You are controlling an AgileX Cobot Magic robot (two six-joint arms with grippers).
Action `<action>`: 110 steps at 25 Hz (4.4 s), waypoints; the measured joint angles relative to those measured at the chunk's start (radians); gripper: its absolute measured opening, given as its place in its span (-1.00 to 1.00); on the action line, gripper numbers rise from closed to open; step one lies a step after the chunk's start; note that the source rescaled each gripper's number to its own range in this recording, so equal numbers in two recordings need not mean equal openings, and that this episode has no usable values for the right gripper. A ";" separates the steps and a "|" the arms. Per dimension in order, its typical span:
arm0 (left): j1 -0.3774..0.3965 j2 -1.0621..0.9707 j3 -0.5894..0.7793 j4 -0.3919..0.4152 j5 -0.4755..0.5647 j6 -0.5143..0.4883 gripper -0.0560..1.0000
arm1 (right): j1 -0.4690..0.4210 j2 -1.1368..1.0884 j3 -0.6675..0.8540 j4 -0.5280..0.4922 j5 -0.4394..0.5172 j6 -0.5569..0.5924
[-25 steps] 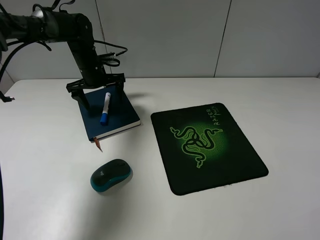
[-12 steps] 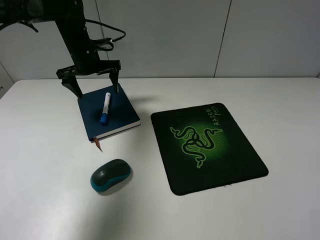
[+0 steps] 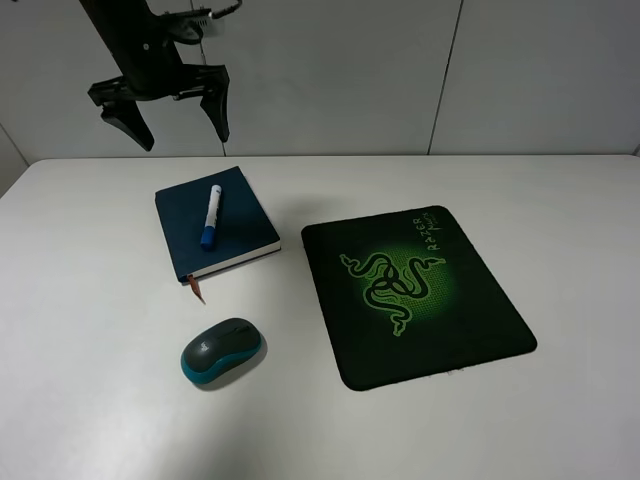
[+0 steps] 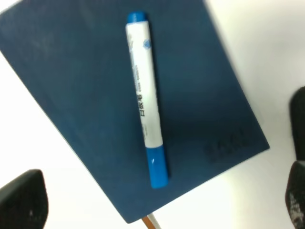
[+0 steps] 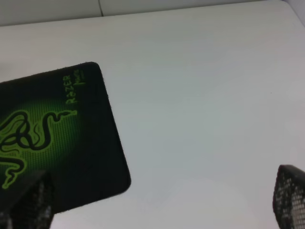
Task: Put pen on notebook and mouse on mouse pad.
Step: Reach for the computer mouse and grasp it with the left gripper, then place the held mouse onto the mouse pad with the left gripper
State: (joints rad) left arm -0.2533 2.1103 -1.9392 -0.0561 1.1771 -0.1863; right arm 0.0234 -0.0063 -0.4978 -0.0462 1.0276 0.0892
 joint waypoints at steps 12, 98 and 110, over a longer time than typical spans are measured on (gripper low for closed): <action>-0.024 -0.135 0.104 -0.143 0.000 0.139 1.00 | 0.000 0.000 0.000 0.001 0.000 0.000; -0.498 -0.236 1.119 0.121 -0.804 0.289 0.09 | 0.000 0.000 0.000 0.002 0.000 0.000; -0.498 -0.236 1.119 0.121 -0.805 0.289 0.08 | 0.000 0.000 0.000 0.002 0.000 0.000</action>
State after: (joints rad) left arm -0.7510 1.8741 -0.8202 0.0644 0.3721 0.1026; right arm 0.0234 -0.0063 -0.4978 -0.0439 1.0276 0.0892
